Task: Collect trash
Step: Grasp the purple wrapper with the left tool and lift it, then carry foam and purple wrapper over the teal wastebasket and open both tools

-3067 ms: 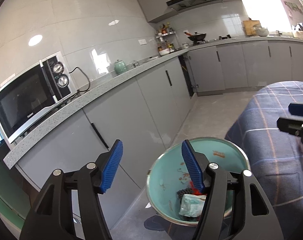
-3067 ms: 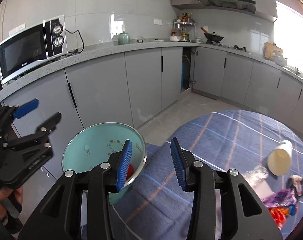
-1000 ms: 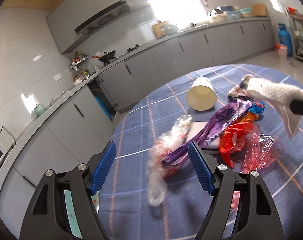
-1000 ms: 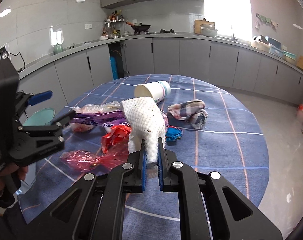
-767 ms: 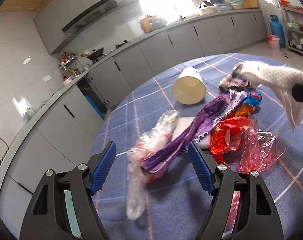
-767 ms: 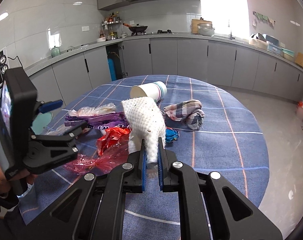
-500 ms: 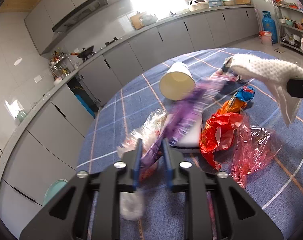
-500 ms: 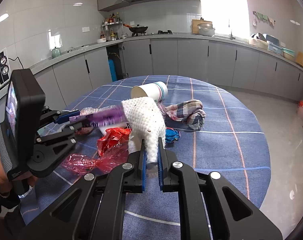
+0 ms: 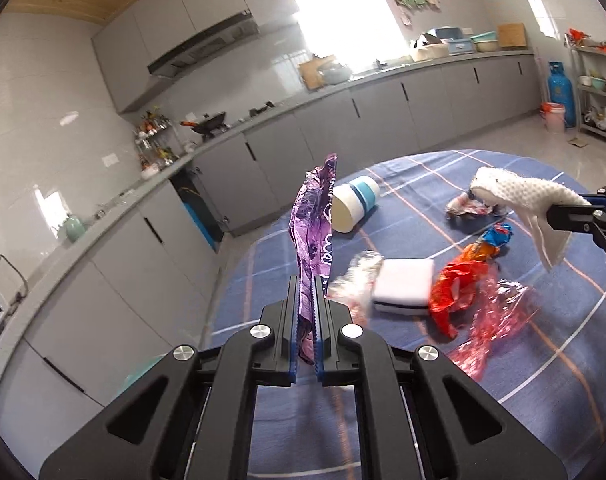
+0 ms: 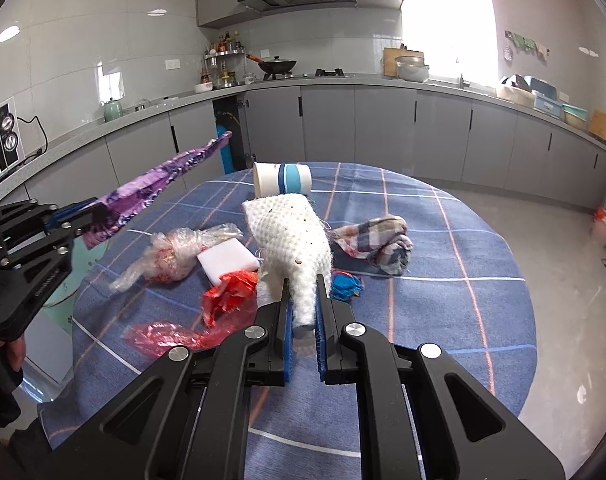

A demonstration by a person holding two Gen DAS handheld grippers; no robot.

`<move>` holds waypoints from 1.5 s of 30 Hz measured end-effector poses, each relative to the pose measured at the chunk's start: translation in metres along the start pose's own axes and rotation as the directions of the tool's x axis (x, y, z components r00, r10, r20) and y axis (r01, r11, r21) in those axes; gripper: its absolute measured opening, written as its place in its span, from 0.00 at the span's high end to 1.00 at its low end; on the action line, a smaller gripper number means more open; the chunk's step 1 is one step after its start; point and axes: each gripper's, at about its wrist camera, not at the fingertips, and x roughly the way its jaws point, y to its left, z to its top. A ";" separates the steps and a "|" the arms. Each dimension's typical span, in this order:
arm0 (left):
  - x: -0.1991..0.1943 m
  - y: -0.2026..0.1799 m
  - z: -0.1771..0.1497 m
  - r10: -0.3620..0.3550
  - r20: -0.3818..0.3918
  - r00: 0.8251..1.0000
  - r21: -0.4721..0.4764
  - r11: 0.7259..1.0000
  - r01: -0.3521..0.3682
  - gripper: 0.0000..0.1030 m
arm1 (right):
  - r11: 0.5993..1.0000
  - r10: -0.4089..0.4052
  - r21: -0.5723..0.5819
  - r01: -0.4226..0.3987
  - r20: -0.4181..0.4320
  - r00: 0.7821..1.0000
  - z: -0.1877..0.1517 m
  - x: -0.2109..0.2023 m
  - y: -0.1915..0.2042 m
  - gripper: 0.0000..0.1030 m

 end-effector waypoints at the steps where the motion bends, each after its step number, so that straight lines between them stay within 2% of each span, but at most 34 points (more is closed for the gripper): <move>1: -0.005 0.004 -0.001 0.002 0.004 1.000 -0.002 1.000 -0.002 0.94 | 1.000 0.003 -0.004 -0.003 0.002 1.000 0.002 0.001 0.002 0.90; 9: -0.027 0.025 -0.012 0.034 0.016 0.999 -0.017 0.999 -0.034 0.94 | 0.999 0.040 -0.016 -0.039 0.024 0.999 0.015 0.008 0.024 0.90; 21: -0.032 0.083 -0.036 0.143 -0.029 0.989 -0.111 0.983 -0.145 0.94 | 0.989 0.138 -0.070 -0.134 0.055 0.989 0.040 0.025 0.078 0.90; 36: -0.036 0.160 -0.069 0.280 -0.097 0.955 -0.182 0.939 -0.293 0.94 | 0.960 0.237 -0.162 -0.228 0.036 0.971 0.061 0.055 0.151 0.90; 45: -0.029 0.197 -0.088 0.347 -0.156 0.925 -0.209 0.903 -0.374 0.94 | 0.943 0.272 -0.205 -0.261 0.028 0.962 0.073 0.070 0.192 0.90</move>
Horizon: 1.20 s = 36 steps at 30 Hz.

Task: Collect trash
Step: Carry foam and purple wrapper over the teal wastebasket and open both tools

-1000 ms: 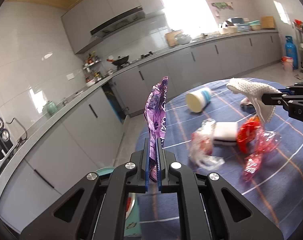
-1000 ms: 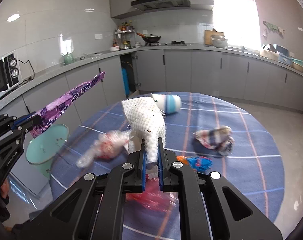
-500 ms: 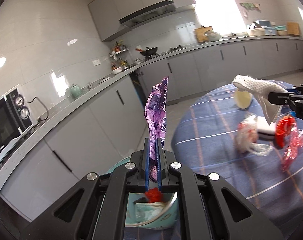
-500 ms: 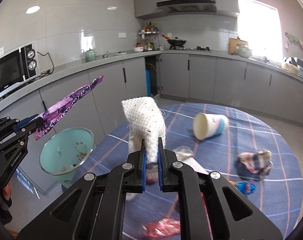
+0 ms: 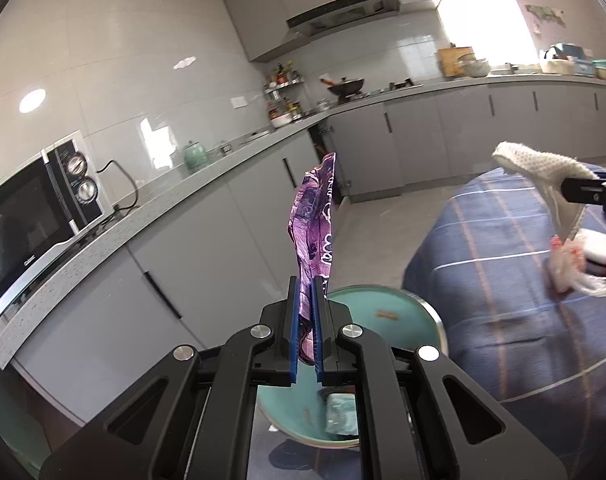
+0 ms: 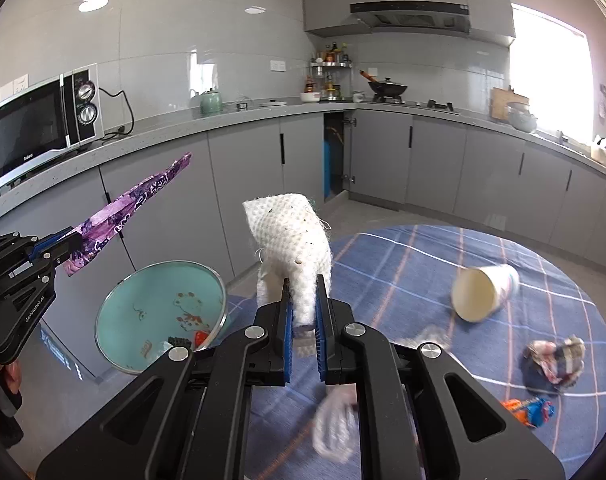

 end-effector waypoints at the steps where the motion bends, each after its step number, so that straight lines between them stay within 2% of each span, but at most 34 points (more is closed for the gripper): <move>1: 0.003 0.004 -0.001 0.018 -0.010 1.000 -0.002 1.000 -0.018 0.94 | 1.000 0.006 -0.006 -0.006 -0.002 1.000 0.001 0.004 0.004 0.90; 12: 0.024 0.030 -0.012 0.074 -0.065 0.995 -0.034 0.997 -0.076 0.94 | 0.998 0.045 -0.040 -0.046 -0.030 0.999 0.009 0.034 0.033 0.90; 36: 0.025 0.047 -0.014 0.055 -0.068 0.996 -0.078 0.995 -0.060 0.94 | 0.991 0.096 -0.088 -0.101 -0.058 0.994 0.015 0.067 0.064 0.90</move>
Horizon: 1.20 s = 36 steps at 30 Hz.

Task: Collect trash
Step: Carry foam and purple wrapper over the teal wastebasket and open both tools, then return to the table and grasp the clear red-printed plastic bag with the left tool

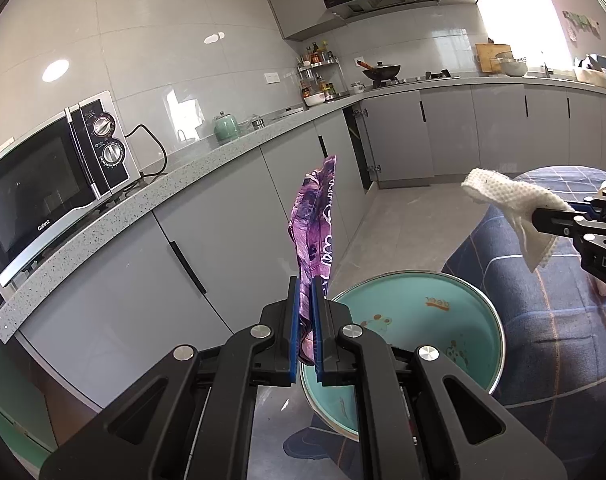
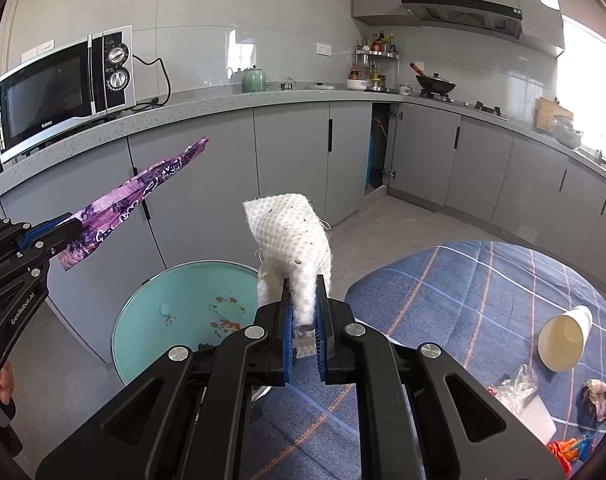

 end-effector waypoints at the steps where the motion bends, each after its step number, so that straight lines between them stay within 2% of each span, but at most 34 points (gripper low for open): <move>1: 0.000 -0.001 -0.001 0.000 0.001 1.000 0.000 1.000 0.000 0.94 | 1.000 0.002 -0.001 -0.002 -0.001 1.000 0.000 0.001 0.001 0.90; 19: 0.007 -0.005 -0.005 -0.029 -0.022 0.999 0.014 0.999 0.030 0.92 | 0.999 0.033 -0.040 -0.036 -0.055 0.998 -0.003 0.019 0.018 0.90; 22: 0.009 -0.008 -0.007 -0.042 -0.031 0.999 0.023 0.999 0.042 0.89 | 0.998 0.041 -0.045 -0.044 -0.064 0.997 -0.006 0.024 0.021 0.82; 24: 0.010 -0.010 -0.008 -0.053 -0.038 0.998 0.028 0.998 0.054 0.87 | 0.998 0.048 -0.043 -0.052 -0.080 0.996 -0.008 0.027 0.022 0.80; 26: 0.011 -0.012 -0.010 -0.059 -0.044 0.997 0.030 0.998 0.061 0.81 | 0.998 0.048 -0.042 -0.052 -0.088 0.995 -0.010 0.030 0.022 0.74; 27: 0.011 -0.013 -0.010 -0.060 -0.043 0.997 0.030 0.998 0.062 0.78 | 0.998 0.052 -0.041 -0.056 -0.090 0.995 -0.011 0.030 0.022 0.66; 28: 0.011 -0.014 -0.011 -0.056 -0.042 0.998 0.031 0.998 0.057 0.72 | 0.997 0.058 -0.036 -0.062 -0.092 0.994 -0.012 0.030 0.021 0.63; 29: 0.011 -0.014 -0.011 -0.052 -0.041 0.998 0.030 0.998 0.053 0.65 | 0.998 0.057 -0.034 -0.060 -0.091 0.994 -0.012 0.030 0.021 0.63; 32: 0.010 -0.012 -0.011 -0.046 -0.036 0.998 0.024 0.999 0.047 0.58 | 0.998 0.056 -0.024 -0.059 -0.095 0.994 -0.014 0.028 0.017 0.63; 34: 0.009 -0.011 -0.010 -0.038 -0.035 0.999 0.021 0.999 0.039 0.49 | 0.998 0.050 -0.020 -0.052 -0.096 0.994 -0.016 0.025 0.015 0.63; 36: 0.008 -0.013 -0.010 -0.037 -0.031 0.999 0.022 0.999 0.038 0.45 | 0.999 0.046 -0.010 -0.047 -0.097 0.994 -0.018 0.022 0.011 0.61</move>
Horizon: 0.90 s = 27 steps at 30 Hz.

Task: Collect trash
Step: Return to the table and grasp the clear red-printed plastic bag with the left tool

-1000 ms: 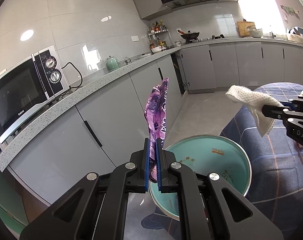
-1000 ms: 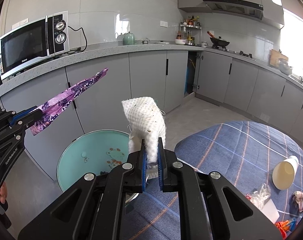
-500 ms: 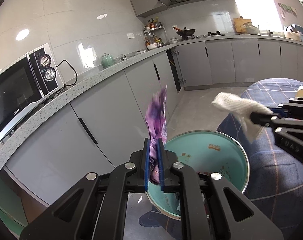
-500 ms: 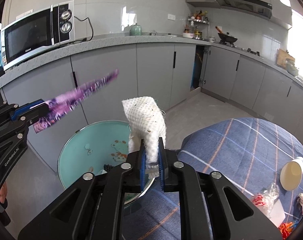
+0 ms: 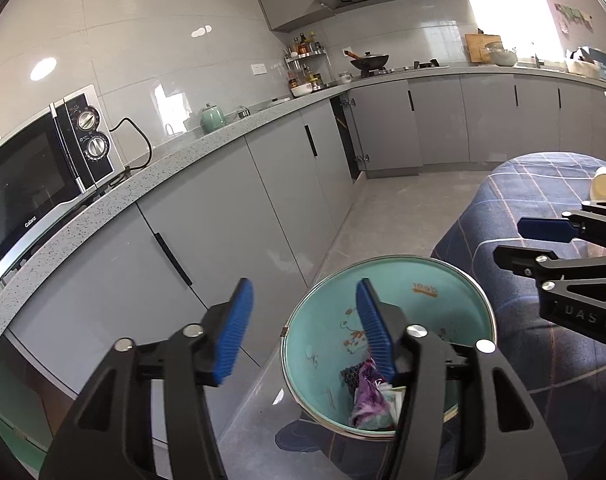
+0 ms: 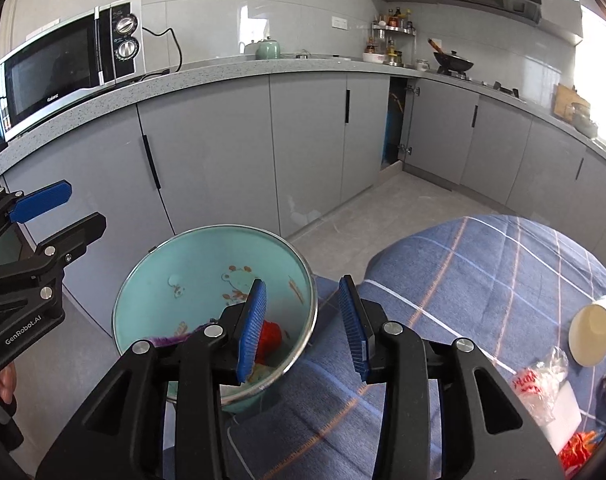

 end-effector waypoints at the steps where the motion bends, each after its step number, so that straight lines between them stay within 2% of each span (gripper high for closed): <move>1: -0.001 -0.001 0.000 0.000 0.000 1.000 0.002 1.000 0.000 0.42 | 1.000 -0.005 0.001 0.005 0.003 1.000 -0.001 -0.003 -0.001 0.58; 3: -0.002 -0.003 -0.001 -0.002 0.002 1.000 0.008 1.000 0.002 0.37 | 1.000 -0.013 0.005 0.013 0.006 1.000 -0.003 -0.008 -0.004 0.58; 12: -0.014 -0.014 0.004 -0.003 0.018 1.000 0.031 1.000 0.003 0.32 | 0.998 -0.051 0.033 0.050 0.027 0.998 -0.007 -0.036 -0.021 0.55; 17: -0.025 -0.032 0.006 -0.030 0.040 0.999 0.064 0.998 0.027 0.26 | 0.993 -0.108 0.060 0.106 0.038 0.993 -0.021 -0.069 -0.042 0.55; 24: -0.037 -0.079 0.000 -0.101 0.040 0.994 0.147 0.985 0.094 0.25 | 0.968 -0.229 0.112 0.223 0.045 0.972 -0.057 -0.123 -0.088 0.49; 27: -0.040 -0.101 -0.002 -0.135 0.036 0.990 0.174 0.977 0.127 0.25 | 0.946 -0.293 0.153 0.286 0.028 0.956 -0.081 -0.146 -0.114 0.46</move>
